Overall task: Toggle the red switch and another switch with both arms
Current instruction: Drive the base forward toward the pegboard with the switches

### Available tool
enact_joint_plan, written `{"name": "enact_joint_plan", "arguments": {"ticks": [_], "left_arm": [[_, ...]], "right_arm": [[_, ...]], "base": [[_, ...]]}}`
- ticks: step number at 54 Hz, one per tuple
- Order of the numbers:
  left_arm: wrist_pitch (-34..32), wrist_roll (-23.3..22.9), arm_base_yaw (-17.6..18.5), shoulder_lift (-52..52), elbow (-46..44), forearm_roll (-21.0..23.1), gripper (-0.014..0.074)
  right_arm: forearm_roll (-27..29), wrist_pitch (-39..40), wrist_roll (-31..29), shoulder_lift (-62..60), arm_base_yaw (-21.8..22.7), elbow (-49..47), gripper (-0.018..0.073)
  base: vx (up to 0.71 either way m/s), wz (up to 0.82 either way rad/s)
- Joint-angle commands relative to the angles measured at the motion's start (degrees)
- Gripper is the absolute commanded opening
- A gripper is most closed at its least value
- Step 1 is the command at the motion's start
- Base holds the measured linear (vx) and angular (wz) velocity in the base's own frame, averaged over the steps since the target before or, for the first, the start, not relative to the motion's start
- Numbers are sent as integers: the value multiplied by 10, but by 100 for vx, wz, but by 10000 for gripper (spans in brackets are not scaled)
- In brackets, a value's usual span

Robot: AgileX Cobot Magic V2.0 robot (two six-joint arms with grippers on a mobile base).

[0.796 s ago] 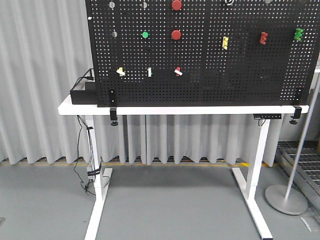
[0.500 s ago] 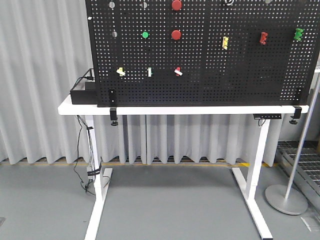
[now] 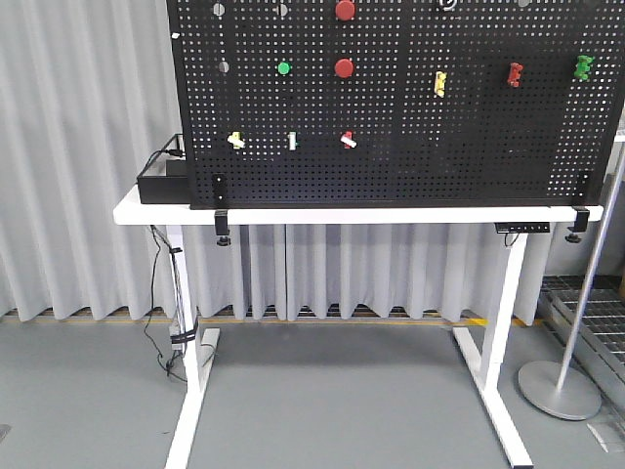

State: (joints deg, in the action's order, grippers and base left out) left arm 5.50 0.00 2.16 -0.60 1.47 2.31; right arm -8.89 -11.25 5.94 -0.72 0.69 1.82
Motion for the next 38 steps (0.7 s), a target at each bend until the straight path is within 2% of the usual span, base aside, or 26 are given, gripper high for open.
{"name": "enact_joint_plan", "arguments": {"ticks": [1,38], "left_arm": [[-49,0,-1,2,11,4,3],[-49,0,-1,2,11,4,3]], "right_arm": [[-3,45,-4,-6,1,3,-6],[-3,44,-4,-6,1,3,-6]], "base": [[0,0],[8,0]]}}
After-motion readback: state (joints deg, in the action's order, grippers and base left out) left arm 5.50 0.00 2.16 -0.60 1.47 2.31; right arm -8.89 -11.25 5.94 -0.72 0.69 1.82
